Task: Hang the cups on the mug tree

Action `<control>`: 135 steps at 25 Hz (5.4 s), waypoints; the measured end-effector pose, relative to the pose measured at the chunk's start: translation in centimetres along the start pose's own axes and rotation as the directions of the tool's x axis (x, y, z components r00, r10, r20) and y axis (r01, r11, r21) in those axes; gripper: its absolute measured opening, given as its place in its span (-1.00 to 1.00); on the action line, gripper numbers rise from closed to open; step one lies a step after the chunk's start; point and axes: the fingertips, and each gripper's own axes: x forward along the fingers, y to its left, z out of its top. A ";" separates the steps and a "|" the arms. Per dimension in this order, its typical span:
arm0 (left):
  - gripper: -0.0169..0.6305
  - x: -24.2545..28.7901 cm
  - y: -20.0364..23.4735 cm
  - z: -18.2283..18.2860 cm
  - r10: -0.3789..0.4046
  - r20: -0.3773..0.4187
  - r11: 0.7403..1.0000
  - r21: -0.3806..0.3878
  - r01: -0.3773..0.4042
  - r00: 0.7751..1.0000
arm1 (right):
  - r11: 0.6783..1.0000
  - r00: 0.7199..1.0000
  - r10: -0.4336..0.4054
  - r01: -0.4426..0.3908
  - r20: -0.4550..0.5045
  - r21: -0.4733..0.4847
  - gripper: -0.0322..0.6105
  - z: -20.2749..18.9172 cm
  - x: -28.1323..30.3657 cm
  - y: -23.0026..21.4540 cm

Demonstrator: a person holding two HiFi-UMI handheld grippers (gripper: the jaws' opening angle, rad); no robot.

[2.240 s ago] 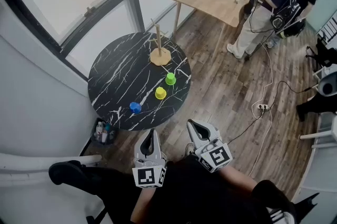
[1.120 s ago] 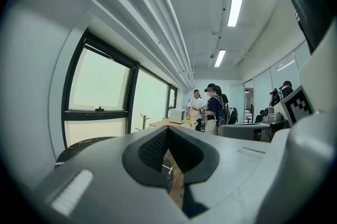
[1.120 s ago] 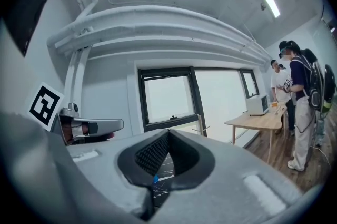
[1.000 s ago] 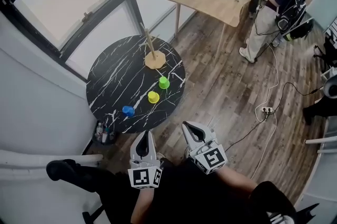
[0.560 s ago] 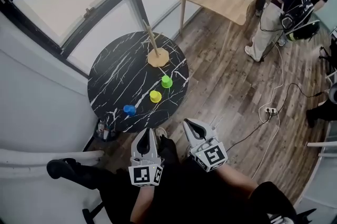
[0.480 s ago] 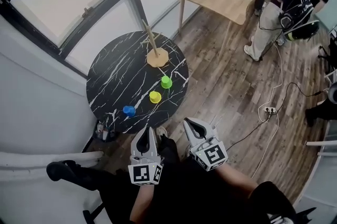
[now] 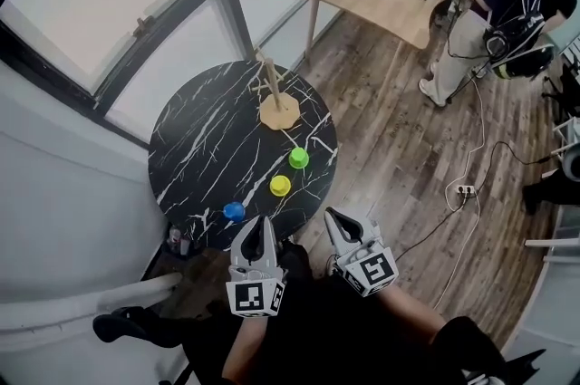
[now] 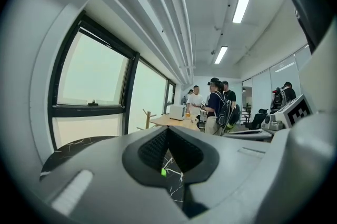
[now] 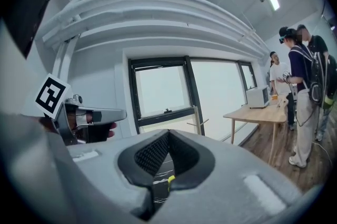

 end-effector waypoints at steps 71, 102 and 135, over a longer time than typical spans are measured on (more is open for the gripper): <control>-0.95 20.2 12.0 -10.5 -0.046 -0.223 0.985 -0.173 0.006 0.974 | 0.994 0.840 -0.097 0.110 -0.534 -0.008 -0.09 -25.1 23.5 -12.0; -0.95 20.3 12.8 -10.1 -0.035 -0.211 0.982 -0.191 -0.007 0.977 | 0.992 0.827 -0.126 0.107 -0.548 -0.066 -0.22 -25.8 23.9 -12.7; -0.95 15.5 11.1 1.2 -0.021 -0.073 0.991 -0.135 0.011 0.997 | 0.988 0.919 -0.156 0.139 -0.362 -0.072 -0.22 -8.7 20.1 -11.6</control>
